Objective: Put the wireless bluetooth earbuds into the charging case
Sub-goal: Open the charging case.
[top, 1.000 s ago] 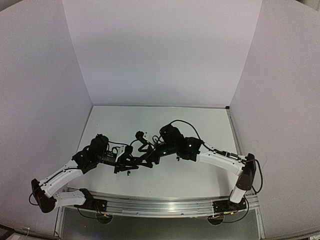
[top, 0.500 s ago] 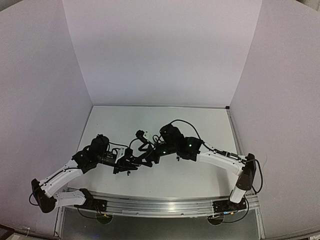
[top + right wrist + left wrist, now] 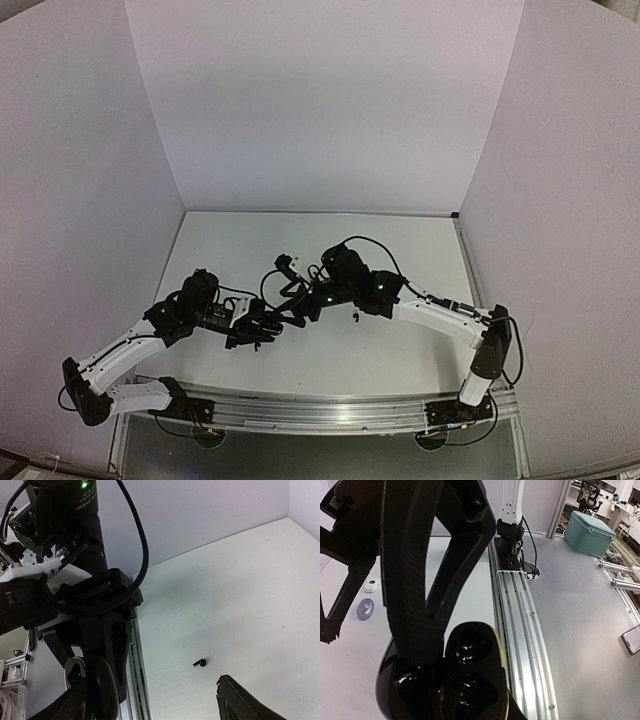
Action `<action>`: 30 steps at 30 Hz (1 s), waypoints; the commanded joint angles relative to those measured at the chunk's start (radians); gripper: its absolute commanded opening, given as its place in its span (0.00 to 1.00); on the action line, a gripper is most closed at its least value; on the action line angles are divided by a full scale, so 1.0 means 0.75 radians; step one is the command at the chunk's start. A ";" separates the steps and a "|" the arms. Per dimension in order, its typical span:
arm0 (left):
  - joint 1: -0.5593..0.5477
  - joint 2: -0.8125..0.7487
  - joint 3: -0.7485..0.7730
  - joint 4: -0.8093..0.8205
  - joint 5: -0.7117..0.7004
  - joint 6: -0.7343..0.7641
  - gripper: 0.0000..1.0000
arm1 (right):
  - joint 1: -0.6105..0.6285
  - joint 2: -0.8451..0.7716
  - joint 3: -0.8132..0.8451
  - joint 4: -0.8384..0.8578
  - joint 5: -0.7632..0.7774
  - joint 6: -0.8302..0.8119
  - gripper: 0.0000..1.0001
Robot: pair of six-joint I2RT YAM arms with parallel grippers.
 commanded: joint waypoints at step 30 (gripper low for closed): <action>-0.001 -0.005 -0.014 0.194 -0.014 -0.334 0.00 | -0.071 0.019 0.146 -0.011 -0.127 0.116 0.83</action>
